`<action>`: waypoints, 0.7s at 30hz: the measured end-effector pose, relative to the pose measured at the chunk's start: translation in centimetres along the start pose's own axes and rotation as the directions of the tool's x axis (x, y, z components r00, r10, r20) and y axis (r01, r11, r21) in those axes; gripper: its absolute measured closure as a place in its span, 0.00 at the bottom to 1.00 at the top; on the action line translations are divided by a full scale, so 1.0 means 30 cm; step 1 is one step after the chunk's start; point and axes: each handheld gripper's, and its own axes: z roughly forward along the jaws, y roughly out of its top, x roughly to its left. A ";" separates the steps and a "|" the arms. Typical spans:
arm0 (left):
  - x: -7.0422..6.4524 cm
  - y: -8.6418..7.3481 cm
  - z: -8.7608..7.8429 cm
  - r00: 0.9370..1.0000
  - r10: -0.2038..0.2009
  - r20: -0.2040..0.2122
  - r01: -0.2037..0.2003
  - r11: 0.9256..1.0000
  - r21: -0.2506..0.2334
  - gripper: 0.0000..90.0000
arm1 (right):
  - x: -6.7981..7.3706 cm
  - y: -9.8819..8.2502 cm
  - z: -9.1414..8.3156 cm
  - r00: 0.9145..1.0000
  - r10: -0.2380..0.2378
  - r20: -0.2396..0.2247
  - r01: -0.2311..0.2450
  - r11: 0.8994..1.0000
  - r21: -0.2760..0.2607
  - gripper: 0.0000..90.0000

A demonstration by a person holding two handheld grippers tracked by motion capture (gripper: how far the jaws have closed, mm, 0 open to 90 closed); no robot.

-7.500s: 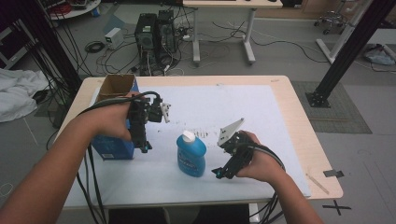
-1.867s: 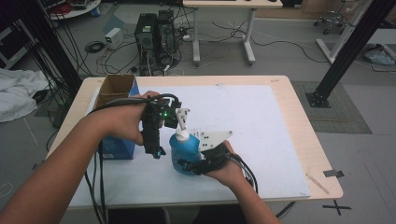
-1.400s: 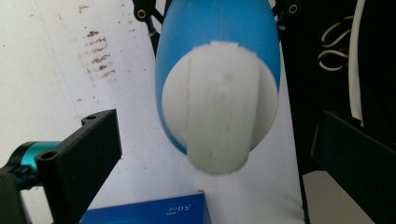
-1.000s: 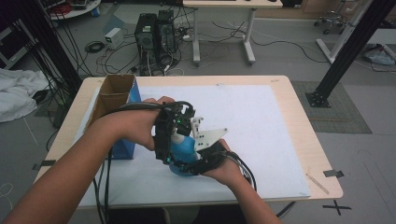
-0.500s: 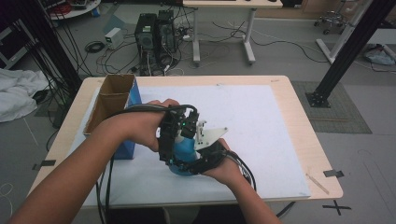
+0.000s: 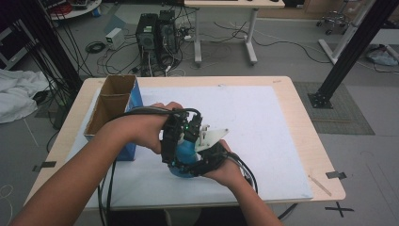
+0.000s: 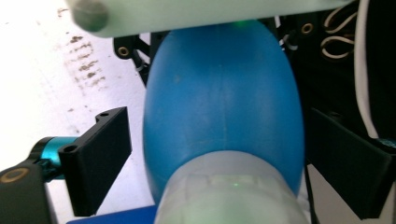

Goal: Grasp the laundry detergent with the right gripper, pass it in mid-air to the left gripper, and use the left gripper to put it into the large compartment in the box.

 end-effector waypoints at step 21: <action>0.002 -0.003 0.010 1.000 0.010 -0.020 -0.010 1.000 0.017 0.22 | -0.004 0.001 0.008 1.000 0.009 -0.003 -0.009 1.000 0.002 0.51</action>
